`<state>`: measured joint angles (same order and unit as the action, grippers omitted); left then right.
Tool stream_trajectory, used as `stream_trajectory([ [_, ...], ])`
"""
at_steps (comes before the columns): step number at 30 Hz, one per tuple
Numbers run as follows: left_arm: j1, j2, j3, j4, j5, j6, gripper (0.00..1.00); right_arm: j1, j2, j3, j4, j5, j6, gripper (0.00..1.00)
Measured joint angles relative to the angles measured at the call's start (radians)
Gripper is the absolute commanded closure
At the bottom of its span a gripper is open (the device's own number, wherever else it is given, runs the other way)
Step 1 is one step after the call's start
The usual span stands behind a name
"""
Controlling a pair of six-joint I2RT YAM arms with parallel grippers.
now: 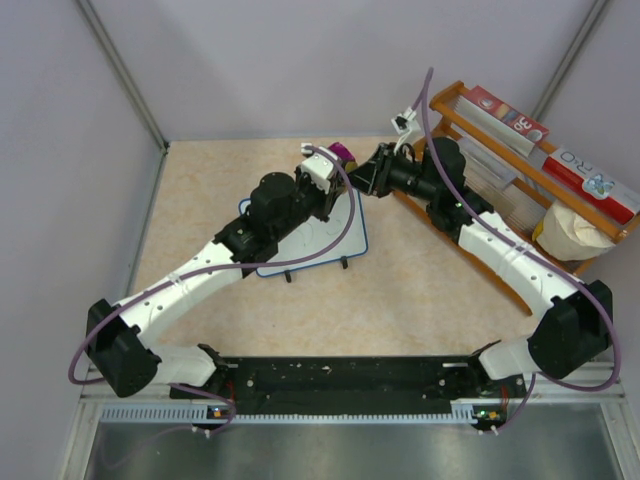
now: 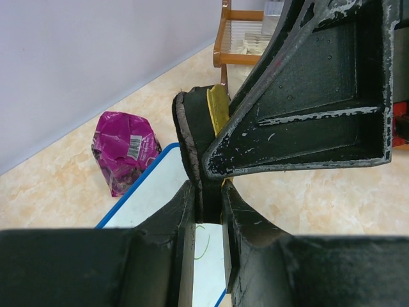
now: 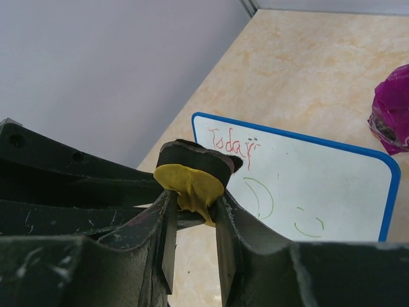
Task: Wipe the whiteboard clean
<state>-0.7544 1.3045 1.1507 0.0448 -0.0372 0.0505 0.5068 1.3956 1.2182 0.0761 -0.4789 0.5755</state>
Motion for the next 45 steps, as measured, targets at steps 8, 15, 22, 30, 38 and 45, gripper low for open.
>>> stream_trajectory([
  [8,0.0,-0.007,-0.021,0.007,0.007,0.012,0.33,0.005,0.0,0.009,-0.041,0.025,-0.023,0.93],
  [15,0.017,-0.102,-0.061,-0.026,0.06,0.069,0.22,0.004,0.0,0.021,-0.093,0.08,-0.073,0.94],
  [22,0.221,-0.24,-0.071,-0.153,0.192,0.143,0.22,0.003,-0.024,0.022,-0.171,0.119,-0.18,0.95],
  [30,0.568,-0.286,-0.086,-0.307,0.454,0.235,0.22,0.003,-0.07,0.018,-0.224,0.122,-0.301,0.95],
  [38,0.836,-0.199,-0.12,-0.38,0.666,0.316,0.22,0.004,-0.085,-0.015,-0.246,0.116,-0.375,0.96],
  [45,0.919,-0.085,-0.127,-0.388,0.798,0.357,0.22,0.007,-0.085,-0.028,-0.259,0.117,-0.404,0.96],
])
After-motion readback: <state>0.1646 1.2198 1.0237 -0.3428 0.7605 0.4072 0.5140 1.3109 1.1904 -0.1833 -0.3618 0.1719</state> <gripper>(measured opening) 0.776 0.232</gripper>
